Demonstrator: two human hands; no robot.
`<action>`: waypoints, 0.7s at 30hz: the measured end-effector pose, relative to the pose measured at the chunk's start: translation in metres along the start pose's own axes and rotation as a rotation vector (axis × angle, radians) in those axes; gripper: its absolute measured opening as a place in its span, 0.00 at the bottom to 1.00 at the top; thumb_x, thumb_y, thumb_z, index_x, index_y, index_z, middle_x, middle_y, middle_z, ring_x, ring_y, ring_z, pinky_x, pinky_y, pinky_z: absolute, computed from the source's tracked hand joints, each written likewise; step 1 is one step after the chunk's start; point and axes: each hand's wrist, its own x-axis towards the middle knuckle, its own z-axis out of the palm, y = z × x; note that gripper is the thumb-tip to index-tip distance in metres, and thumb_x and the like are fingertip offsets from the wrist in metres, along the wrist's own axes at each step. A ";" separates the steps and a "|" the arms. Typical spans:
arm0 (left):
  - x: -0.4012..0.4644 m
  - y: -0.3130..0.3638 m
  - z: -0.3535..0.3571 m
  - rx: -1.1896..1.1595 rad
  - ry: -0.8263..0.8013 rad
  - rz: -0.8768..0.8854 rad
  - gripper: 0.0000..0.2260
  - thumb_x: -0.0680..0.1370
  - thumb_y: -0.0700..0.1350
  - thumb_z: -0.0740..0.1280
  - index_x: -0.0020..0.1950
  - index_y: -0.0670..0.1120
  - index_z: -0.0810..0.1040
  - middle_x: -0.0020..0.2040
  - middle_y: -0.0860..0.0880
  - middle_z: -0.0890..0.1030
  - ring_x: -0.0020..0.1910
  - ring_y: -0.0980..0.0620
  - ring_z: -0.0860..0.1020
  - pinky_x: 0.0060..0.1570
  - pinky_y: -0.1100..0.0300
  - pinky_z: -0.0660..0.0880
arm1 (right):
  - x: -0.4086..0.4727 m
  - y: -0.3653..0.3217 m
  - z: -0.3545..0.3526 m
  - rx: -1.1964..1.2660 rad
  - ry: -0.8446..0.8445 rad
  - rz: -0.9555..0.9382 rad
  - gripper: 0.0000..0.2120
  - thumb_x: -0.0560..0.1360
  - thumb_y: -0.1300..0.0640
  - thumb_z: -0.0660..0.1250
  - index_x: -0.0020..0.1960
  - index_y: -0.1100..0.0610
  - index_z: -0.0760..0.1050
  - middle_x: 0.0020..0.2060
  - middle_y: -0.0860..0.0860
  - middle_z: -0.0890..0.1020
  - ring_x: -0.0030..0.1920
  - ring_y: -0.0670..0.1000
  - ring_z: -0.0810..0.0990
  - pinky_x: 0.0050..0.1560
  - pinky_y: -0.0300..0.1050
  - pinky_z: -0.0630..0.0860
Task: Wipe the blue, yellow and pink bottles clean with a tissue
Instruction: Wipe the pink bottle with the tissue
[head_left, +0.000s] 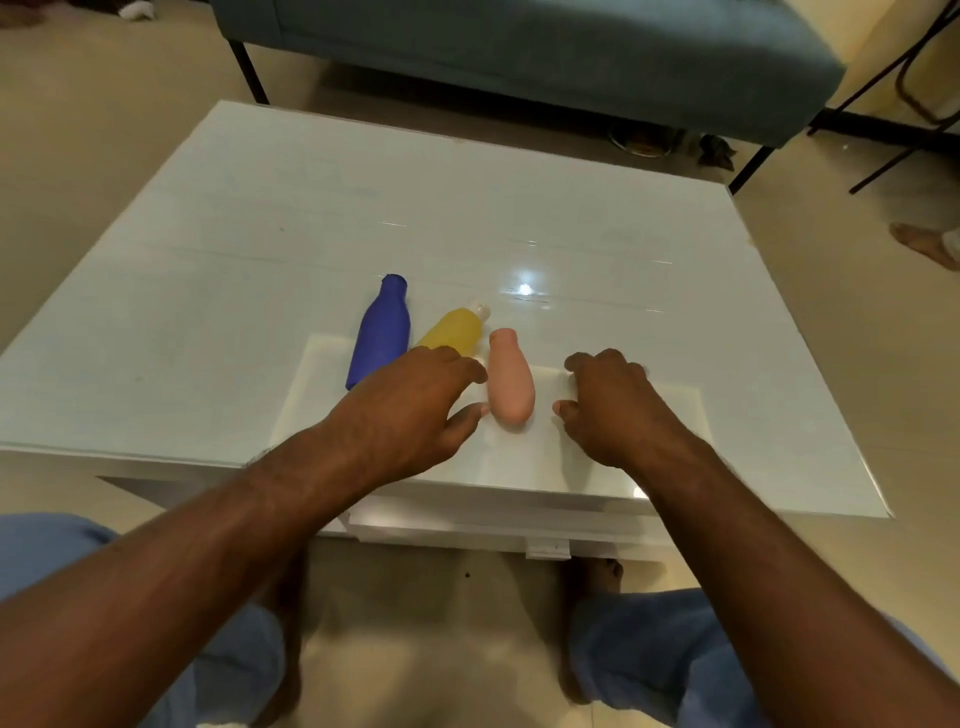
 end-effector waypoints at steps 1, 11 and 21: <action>-0.002 0.000 -0.001 0.020 -0.005 0.011 0.20 0.82 0.58 0.64 0.72 0.54 0.74 0.67 0.54 0.79 0.63 0.53 0.77 0.61 0.53 0.78 | -0.002 -0.001 0.003 -0.011 -0.022 -0.008 0.23 0.86 0.49 0.65 0.77 0.57 0.67 0.72 0.60 0.70 0.72 0.63 0.70 0.68 0.56 0.75; -0.020 -0.006 -0.005 0.336 0.002 -0.084 0.35 0.82 0.64 0.58 0.82 0.46 0.52 0.83 0.42 0.54 0.81 0.39 0.54 0.76 0.42 0.58 | -0.015 -0.002 0.028 0.044 -0.070 0.001 0.37 0.89 0.46 0.54 0.86 0.55 0.35 0.85 0.59 0.33 0.86 0.62 0.38 0.86 0.60 0.48; 0.012 -0.022 0.002 0.354 -0.023 -0.087 0.40 0.79 0.71 0.44 0.82 0.50 0.34 0.82 0.44 0.32 0.81 0.40 0.34 0.78 0.38 0.45 | 0.002 -0.010 0.034 0.075 -0.158 -0.023 0.37 0.88 0.37 0.47 0.84 0.48 0.27 0.82 0.52 0.25 0.83 0.59 0.27 0.83 0.67 0.36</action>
